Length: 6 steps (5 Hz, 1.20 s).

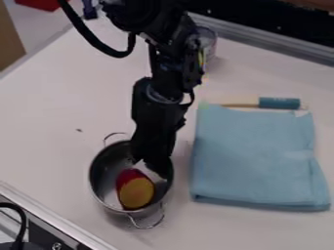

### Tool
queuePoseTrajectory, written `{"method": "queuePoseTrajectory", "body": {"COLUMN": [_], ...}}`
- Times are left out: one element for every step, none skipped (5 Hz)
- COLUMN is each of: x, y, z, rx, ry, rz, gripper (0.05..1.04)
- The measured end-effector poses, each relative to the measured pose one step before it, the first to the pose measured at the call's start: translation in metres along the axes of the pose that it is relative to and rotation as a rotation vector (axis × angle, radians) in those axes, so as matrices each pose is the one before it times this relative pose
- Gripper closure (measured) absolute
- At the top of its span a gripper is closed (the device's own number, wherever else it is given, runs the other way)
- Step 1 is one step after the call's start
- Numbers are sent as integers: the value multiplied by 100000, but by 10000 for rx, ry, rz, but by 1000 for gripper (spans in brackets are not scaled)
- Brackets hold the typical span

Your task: Move the boiler to the middle of the table

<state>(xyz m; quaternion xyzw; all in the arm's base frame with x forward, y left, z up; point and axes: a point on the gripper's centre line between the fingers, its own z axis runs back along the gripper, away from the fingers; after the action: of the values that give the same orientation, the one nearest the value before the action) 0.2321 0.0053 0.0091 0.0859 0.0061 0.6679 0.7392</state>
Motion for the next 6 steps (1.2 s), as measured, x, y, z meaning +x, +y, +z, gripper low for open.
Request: {"method": "queuePoseTrajectory", "body": {"x": [255,986,1089,1008,1457,2293], "y": [201,-253,-108,90,-771,-574], "z": [118,812,1278,2516,2705,848], "rx": [196,-314,-621,-412,-111,-840], "ry": [27,186,96,307,705,-135], "rz": [-403,-321,-363,-291,-229,-527], "gripper": [859,614,318,98,87,87]}}
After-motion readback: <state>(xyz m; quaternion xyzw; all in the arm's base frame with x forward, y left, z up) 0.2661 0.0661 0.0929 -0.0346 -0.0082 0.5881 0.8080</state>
